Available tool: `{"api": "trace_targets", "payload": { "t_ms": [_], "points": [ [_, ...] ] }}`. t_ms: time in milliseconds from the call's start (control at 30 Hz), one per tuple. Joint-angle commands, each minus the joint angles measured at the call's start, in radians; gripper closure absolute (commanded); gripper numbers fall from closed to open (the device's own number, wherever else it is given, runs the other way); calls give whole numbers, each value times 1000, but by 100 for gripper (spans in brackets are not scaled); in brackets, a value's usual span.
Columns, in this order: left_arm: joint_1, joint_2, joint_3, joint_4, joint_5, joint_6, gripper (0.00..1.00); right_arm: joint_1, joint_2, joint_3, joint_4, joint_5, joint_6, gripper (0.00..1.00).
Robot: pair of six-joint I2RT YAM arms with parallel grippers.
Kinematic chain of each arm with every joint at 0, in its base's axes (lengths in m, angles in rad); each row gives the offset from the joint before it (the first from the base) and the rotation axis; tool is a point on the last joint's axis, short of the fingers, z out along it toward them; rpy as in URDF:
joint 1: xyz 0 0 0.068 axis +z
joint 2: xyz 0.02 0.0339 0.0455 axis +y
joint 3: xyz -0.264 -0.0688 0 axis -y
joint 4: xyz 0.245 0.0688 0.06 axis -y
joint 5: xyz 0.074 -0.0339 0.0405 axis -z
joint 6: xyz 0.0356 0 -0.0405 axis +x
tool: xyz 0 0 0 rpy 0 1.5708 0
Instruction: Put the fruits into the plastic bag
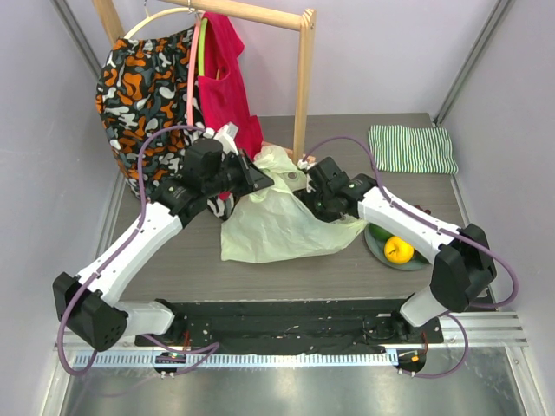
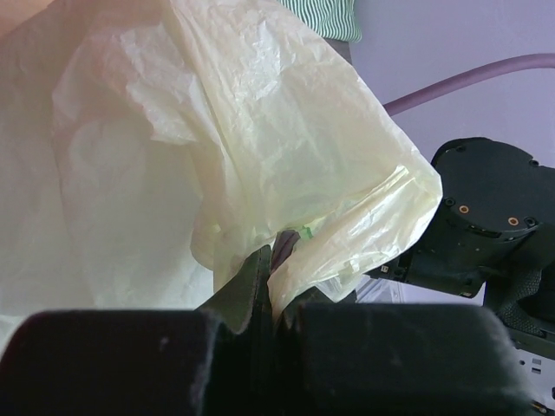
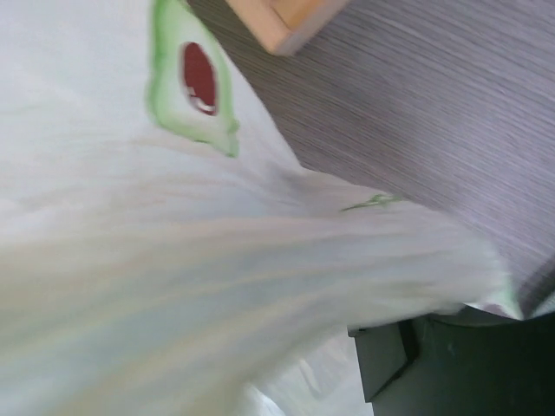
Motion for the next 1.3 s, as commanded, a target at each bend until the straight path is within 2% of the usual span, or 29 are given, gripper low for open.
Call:
{"api": "trace_targets", "payload": {
  "t_ms": [0,267,467,733,1033,1267],
  "points": [
    [3,-6,14,38,25,21,100,4,-29,-1,91,-87,-15,40],
    [3,-7,8,41,24,16,100,4,-24,-35,164,-162,-1,19],
    [3,-7,8,46,21,10,100,4,-38,-46,185,-170,8,9],
    [5,-10,5,49,19,7,100,3,-101,-61,203,-69,28,9],
    [3,-10,-8,53,16,1,100,-3,-314,-110,332,65,80,12],
    [3,-24,-18,50,7,-2,100,-15,-480,-155,355,281,114,13]
  ]
}}
